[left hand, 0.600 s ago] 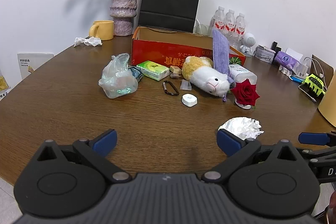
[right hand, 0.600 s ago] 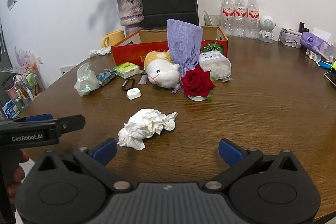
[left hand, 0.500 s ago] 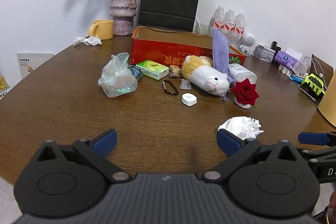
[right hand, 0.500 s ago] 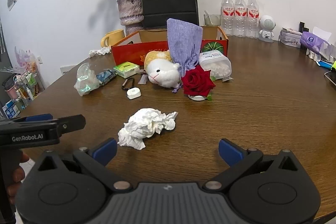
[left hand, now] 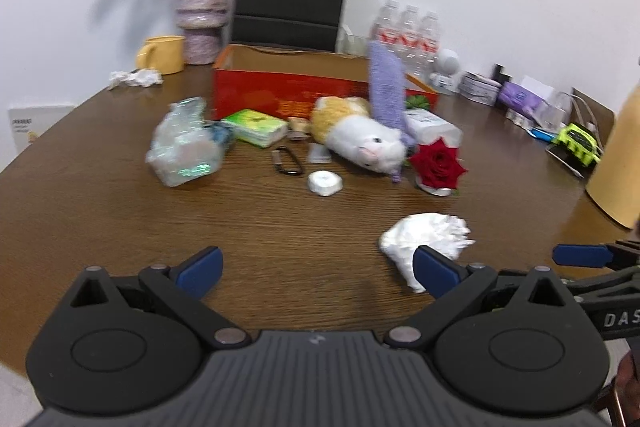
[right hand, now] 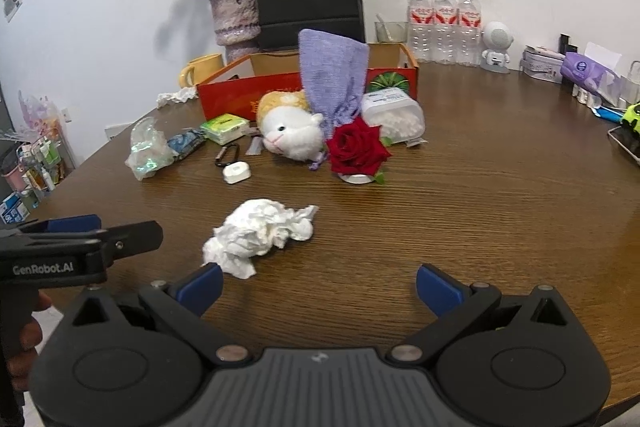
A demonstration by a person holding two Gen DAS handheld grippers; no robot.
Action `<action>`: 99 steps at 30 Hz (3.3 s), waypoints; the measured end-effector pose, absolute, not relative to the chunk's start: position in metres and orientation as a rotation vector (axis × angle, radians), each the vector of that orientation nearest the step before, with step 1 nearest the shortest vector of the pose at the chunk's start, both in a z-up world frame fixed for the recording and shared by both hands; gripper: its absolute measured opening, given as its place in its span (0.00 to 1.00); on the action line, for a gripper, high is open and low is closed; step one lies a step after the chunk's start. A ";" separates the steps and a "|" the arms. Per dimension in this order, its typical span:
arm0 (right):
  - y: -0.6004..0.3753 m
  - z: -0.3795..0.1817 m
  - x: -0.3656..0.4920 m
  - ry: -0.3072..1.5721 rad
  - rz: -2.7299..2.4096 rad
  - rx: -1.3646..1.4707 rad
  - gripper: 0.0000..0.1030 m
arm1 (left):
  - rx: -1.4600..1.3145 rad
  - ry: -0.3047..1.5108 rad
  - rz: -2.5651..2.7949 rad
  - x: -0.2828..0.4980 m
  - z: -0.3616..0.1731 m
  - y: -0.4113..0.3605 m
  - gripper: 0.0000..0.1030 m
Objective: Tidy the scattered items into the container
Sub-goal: 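Grasp the crumpled white tissue with the left tool while the right tool reaches toward the red rose, then close the right tool on the red rose stem, then carry tissue and rose over the cardboard box and open both tools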
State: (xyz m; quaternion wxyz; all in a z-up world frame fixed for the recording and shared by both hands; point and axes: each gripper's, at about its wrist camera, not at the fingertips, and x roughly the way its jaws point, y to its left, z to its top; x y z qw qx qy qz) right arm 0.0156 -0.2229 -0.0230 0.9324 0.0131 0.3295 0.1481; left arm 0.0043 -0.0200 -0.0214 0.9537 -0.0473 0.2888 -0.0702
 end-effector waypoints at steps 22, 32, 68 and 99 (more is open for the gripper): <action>-0.276 -0.041 0.037 0.685 0.251 0.012 1.00 | -0.075 0.697 -0.158 0.053 -0.038 -0.084 1.00; -0.282 -0.046 0.058 0.698 0.297 0.032 1.00 | -0.103 0.673 -0.174 0.064 -0.040 -0.084 0.42; -0.200 -0.035 0.179 0.748 0.299 -0.008 0.58 | -0.205 0.606 -0.219 0.123 -0.020 -0.006 0.40; -0.218 0.082 0.238 0.562 0.381 0.007 0.49 | -0.237 0.553 -0.256 0.208 0.080 0.023 0.40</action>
